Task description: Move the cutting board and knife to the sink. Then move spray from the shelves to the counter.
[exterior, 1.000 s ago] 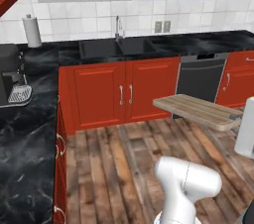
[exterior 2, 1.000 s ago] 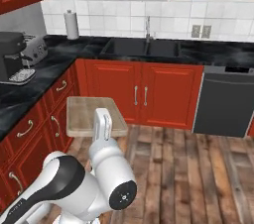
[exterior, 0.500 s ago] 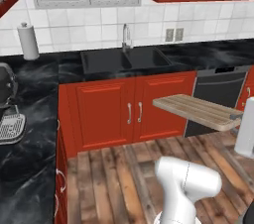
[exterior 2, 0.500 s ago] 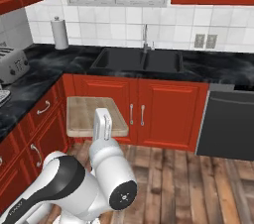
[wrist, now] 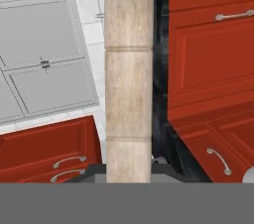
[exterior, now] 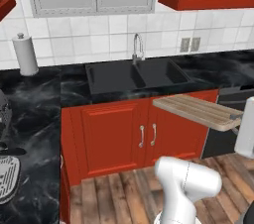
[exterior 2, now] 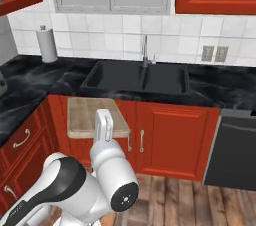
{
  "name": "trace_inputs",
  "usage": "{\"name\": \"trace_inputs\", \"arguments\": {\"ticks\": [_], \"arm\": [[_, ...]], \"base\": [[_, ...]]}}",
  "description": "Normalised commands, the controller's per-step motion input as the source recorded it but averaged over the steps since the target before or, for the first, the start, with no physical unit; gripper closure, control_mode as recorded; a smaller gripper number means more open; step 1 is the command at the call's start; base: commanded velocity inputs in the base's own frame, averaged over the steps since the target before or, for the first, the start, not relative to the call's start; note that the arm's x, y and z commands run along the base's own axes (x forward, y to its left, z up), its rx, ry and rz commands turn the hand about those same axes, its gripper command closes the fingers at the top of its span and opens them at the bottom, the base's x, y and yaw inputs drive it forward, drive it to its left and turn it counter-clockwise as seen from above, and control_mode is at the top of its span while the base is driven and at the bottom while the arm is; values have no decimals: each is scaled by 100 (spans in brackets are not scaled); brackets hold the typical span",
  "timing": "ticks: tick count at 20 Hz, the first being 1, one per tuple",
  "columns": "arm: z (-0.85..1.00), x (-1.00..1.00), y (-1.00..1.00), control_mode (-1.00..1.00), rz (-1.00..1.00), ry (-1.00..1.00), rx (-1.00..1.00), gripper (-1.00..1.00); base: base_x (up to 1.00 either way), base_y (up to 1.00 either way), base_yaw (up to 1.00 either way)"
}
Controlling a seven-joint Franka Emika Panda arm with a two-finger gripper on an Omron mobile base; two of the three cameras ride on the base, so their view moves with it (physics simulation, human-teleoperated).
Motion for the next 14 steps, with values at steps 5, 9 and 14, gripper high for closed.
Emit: {"name": "trace_inputs", "arguments": {"ticks": [5,9,14], "arm": [[0,0,0,100,0,0,0,100],[0,0,0,100,0,0,0,100],[0,0,0,100,0,0,0,100]], "base": [[88,45,0],[85,43,0],[73,14,1]]}}
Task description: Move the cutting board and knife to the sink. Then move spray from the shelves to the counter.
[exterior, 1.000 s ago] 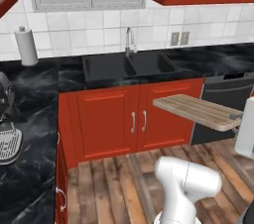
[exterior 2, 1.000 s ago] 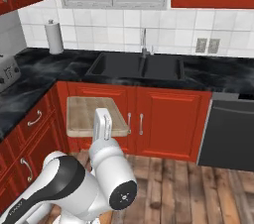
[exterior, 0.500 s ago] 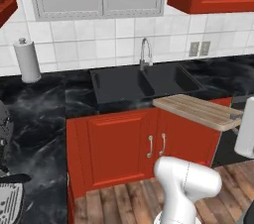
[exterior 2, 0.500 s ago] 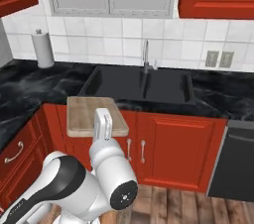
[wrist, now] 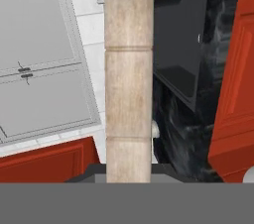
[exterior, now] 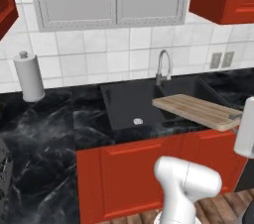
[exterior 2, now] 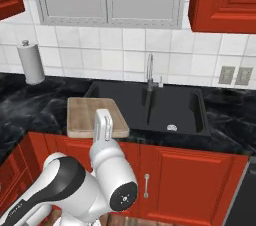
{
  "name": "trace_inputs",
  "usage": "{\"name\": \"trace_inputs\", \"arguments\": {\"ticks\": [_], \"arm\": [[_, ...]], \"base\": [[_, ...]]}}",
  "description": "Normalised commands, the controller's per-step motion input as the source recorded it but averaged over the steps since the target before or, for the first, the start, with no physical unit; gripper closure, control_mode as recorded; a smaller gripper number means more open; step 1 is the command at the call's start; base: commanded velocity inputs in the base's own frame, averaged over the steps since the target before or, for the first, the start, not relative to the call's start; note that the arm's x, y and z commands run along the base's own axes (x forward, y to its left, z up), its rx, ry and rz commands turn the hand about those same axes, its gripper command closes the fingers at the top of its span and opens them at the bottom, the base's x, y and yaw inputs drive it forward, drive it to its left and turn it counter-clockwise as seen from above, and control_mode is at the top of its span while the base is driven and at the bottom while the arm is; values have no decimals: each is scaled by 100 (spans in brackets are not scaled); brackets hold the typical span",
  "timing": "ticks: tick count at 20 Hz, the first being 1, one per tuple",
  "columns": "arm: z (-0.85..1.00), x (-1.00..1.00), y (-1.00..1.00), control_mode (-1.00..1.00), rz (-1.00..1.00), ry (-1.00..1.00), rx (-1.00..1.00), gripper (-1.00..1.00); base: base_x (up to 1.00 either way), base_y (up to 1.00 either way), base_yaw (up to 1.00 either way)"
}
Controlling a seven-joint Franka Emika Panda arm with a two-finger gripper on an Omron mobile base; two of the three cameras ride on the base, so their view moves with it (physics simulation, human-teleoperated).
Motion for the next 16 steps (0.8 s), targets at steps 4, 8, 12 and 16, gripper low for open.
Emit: {"name": "trace_inputs", "arguments": {"ticks": [4,8,12,16], "arm": [[0,0,0,100,0,0,0,100],[0,0,0,100,0,0,0,100],[0,0,0,100,0,0,0,100],[0,0,0,100,0,0,0,100]], "base": [[60,12,0],[45,10,0],[42,12,0],[6,2,0]]}}
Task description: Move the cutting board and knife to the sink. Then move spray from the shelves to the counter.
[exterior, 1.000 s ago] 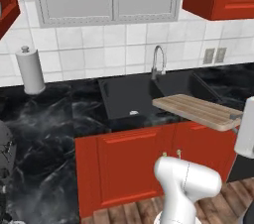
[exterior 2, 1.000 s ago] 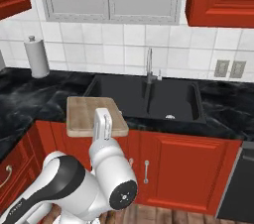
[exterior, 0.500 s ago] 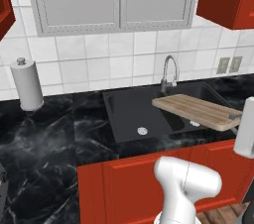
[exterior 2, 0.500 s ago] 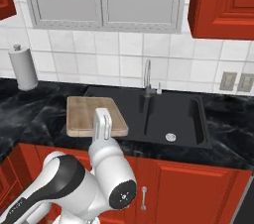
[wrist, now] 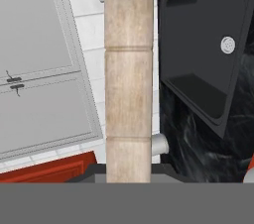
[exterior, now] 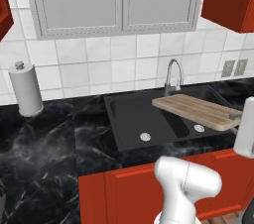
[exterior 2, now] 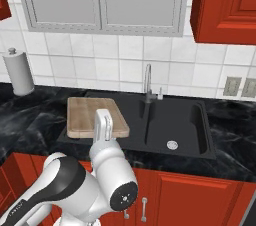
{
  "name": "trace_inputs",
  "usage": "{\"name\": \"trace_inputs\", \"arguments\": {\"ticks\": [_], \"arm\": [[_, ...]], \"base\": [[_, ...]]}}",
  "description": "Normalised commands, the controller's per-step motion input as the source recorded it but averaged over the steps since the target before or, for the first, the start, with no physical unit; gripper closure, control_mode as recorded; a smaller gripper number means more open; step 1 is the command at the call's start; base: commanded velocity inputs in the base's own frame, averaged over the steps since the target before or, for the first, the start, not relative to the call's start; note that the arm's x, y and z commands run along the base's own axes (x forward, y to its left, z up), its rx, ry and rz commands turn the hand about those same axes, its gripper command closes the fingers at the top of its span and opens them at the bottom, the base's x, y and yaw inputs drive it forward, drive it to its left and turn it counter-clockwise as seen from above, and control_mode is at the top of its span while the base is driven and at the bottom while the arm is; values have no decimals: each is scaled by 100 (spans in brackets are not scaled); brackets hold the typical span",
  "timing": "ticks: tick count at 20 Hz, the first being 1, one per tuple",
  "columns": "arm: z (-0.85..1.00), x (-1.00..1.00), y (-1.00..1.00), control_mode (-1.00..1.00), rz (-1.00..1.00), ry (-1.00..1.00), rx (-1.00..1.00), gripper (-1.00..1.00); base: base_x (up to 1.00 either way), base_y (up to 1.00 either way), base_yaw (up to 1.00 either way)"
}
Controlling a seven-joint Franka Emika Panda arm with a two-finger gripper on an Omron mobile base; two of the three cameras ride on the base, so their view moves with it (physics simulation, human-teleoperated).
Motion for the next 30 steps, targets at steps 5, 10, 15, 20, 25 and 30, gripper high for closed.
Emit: {"name": "trace_inputs", "arguments": {"ticks": [5,10,15,20,25,30], "arm": [[0,0,0,100,0,0,0,100],[0,0,0,100,0,0,0,100],[0,0,0,100,0,0,0,100],[-1,0,0,-100,0,0,0,100],[-8,17,0,-100,2,0,-1,100],[-14,39,9,-100,6,0,-14,100]], "base": [[0,0,0],[0,0,0],[0,0,0],[0,0,0],[0,0,0],[0,0,0]]}}
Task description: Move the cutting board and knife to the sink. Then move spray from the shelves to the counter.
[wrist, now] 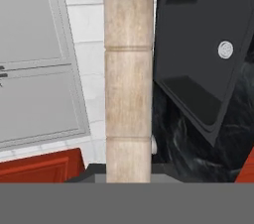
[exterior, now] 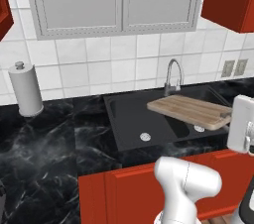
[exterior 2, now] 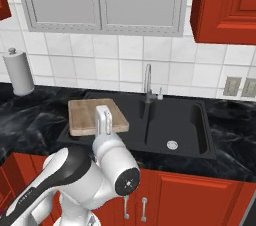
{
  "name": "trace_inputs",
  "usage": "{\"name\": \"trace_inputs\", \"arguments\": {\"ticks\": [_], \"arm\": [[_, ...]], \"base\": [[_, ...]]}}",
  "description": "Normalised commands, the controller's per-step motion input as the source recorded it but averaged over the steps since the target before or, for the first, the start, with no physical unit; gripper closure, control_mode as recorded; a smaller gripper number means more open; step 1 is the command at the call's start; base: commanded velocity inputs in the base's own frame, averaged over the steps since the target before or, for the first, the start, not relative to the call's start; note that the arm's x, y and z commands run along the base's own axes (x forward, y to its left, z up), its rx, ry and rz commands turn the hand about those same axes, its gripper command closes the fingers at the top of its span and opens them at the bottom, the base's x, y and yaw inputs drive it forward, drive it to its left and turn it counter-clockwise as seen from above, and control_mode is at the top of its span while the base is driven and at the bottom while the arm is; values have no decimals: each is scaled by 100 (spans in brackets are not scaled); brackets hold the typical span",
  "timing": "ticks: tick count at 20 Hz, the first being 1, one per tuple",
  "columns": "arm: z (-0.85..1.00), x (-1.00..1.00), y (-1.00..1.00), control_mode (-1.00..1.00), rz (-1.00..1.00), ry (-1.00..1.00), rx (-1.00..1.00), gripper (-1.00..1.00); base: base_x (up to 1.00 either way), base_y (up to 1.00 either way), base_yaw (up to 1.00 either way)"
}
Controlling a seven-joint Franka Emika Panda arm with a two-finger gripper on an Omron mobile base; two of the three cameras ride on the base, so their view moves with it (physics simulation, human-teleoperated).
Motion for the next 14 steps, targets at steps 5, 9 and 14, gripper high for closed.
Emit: {"name": "trace_inputs", "arguments": {"ticks": [5,9,14], "arm": [[-21,38,7,-100,19,0,-9,100],[-20,39,18,-100,10,-1,-5,100],[-17,46,19,-100,0,0,0,100]], "base": [[0,0,0],[0,0,0],[0,0,0]]}}
